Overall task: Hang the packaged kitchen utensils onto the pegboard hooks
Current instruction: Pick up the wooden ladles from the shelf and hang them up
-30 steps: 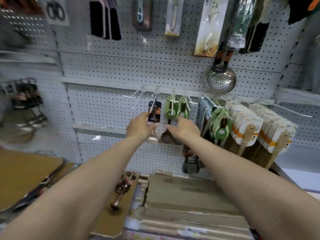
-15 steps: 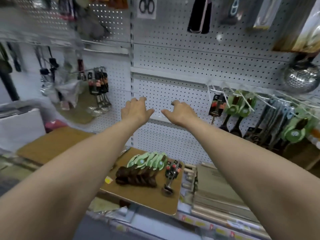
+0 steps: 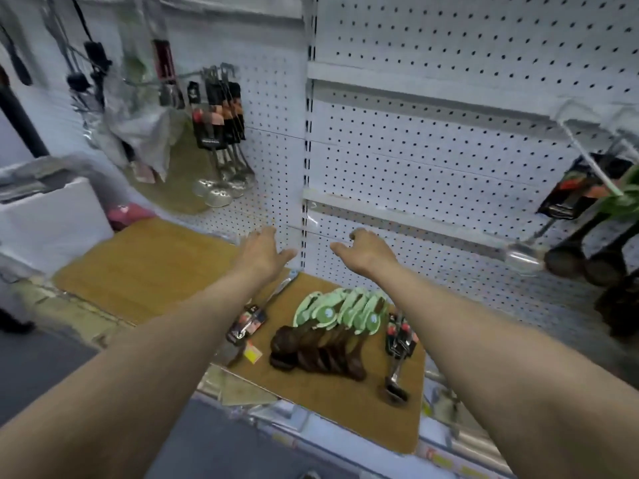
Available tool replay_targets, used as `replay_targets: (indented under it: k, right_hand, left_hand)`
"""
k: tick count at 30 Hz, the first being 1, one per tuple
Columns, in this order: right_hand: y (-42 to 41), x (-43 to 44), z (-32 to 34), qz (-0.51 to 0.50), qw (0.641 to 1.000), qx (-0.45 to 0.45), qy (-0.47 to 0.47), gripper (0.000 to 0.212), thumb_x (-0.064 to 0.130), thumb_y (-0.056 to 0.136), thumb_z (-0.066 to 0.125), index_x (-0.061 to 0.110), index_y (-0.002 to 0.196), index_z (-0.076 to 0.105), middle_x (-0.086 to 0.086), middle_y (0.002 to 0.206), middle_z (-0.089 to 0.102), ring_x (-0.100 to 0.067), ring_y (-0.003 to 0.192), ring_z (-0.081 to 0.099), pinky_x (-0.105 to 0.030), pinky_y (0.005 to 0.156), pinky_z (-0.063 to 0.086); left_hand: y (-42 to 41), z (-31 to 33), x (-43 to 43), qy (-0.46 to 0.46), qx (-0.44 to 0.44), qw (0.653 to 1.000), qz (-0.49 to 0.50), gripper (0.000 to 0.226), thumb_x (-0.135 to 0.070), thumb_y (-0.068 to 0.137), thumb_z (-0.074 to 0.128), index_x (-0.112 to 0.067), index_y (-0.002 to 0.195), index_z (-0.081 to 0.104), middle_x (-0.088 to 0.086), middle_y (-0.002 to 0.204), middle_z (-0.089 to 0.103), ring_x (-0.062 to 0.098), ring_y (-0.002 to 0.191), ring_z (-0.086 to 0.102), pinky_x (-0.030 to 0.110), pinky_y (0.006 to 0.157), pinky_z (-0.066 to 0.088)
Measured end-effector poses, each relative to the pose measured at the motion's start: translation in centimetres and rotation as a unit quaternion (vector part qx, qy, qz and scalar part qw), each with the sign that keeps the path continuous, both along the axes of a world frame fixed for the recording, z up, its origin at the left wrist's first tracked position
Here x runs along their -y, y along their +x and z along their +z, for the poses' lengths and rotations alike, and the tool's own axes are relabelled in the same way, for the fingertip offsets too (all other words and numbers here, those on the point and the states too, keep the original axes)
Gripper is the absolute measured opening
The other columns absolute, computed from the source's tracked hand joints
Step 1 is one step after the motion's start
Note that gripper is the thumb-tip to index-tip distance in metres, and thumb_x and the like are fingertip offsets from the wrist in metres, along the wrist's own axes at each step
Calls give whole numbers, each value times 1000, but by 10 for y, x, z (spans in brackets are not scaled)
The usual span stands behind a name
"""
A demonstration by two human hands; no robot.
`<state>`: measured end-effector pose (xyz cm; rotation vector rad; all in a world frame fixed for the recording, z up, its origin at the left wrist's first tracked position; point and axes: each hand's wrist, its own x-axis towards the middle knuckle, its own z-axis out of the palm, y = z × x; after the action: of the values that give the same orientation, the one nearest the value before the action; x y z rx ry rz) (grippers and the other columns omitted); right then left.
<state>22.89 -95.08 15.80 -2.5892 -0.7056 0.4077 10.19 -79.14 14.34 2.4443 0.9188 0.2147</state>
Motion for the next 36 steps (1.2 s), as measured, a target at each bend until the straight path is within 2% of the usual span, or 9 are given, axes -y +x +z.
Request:
replay_targets:
  k: [5,9,12,18,22,26,30,34,36]
  right_hand:
    - [36,-41,-77,-24,991,-132,-18,66,51,101,50,7,149,41,-13,145,53,-32,126,56,-41,102,46]
    - [54,-53,-130,-61,975,-215,-24,44,44,103,50,3,106,65,-15,91,66,-28,83,64,-41,87,47]
    - [63,-57,-174,-110,955,-274,-28,58,43,102,52,-8,130,60,-27,114,66,-39,100,65,-42,89,53]
    - [59,-70,-252,-287,849,-441,60,61,42,94,68,5,140,52,-9,114,63,-22,100,62,-33,80,55]
    - [52,-83,-290,-385,772,-491,122,76,44,89,73,6,146,41,-14,117,62,-24,102,63,-31,76,55]
    - [52,-94,-316,-473,701,-505,170,63,41,91,72,5,136,47,-17,109,61,-29,100,66,-38,84,57]
    - [57,-105,-331,-548,656,-480,199,53,43,85,77,11,119,51,-15,101,60,-31,87,70,-43,76,61]
    - [54,-116,-341,-607,629,-418,249,45,36,81,84,13,92,47,-11,86,62,-26,83,69,-43,82,62]
    - [47,-116,-348,-596,649,-404,247,47,42,83,80,7,102,55,-6,81,61,-24,79,66,-43,86,61]
  left_hand:
    - [33,-72,-49,-91,-43,995,17,65,-41,94,63,-7,145,41,19,144,49,35,129,49,41,103,42]
    - [46,-133,-72,-120,-92,988,6,61,-45,95,58,-1,136,48,21,131,57,37,118,55,37,87,42]
    - [52,-174,-83,-158,-104,982,22,60,-43,94,62,2,132,50,23,128,59,38,117,57,39,92,47]
    - [63,-228,-104,-185,-101,976,45,55,-38,94,63,-4,136,50,20,137,55,37,123,54,41,99,43]
    - [76,-260,-120,-192,-124,973,33,55,-42,95,61,-7,135,50,21,135,55,39,125,51,43,101,42]
    - [90,-298,-138,-196,-142,970,22,53,-44,92,63,-6,128,53,23,132,56,41,126,49,47,103,42]
    - [102,-324,-148,-201,-159,967,16,58,-44,91,64,-5,131,50,21,134,54,39,126,50,50,104,44]
    - [109,-337,-149,-180,-181,967,-4,62,-46,92,62,-6,136,46,19,133,56,37,123,53,49,102,46]
    - [108,-340,-148,-169,-191,967,-12,54,-45,93,61,-7,131,49,17,123,62,36,114,59,47,96,49]
